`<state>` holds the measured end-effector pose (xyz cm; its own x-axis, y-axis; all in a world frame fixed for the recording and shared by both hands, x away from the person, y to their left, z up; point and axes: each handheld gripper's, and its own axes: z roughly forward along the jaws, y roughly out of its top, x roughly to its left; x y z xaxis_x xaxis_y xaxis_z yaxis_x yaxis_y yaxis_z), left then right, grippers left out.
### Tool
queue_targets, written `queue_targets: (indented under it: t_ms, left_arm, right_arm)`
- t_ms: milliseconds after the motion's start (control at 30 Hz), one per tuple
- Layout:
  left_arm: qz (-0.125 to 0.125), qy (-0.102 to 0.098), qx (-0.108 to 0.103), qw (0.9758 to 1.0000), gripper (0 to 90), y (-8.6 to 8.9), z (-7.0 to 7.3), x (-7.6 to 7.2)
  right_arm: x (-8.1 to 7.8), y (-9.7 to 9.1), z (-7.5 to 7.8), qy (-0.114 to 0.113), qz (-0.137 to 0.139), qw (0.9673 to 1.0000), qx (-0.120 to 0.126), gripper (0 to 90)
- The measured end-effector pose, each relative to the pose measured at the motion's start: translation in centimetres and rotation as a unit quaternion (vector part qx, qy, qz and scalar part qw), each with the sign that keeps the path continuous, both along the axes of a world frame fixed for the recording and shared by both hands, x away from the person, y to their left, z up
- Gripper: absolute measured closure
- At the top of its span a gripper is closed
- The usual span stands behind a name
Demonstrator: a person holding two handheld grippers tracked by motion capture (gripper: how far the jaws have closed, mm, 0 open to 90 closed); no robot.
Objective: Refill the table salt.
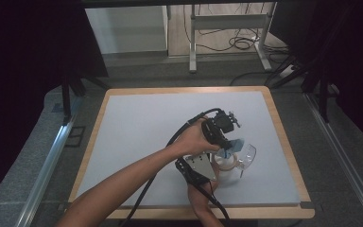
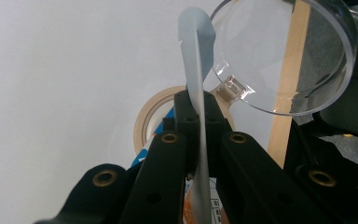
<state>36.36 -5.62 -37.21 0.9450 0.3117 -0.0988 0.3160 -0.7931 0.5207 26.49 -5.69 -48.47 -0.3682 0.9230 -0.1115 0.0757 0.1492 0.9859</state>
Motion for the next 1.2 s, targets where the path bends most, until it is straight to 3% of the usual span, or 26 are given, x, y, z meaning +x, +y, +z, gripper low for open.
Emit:
queue_targets:
  t_ms: [1200]
  left_arm:
    - [-0.003, 0.003, 0.016, 0.9999, 90.0, -0.43, -0.40, 0.16]
  right_arm:
    - [0.20, 0.05, -0.34, 0.001, -0.004, 0.9997, 0.023, 45.4]
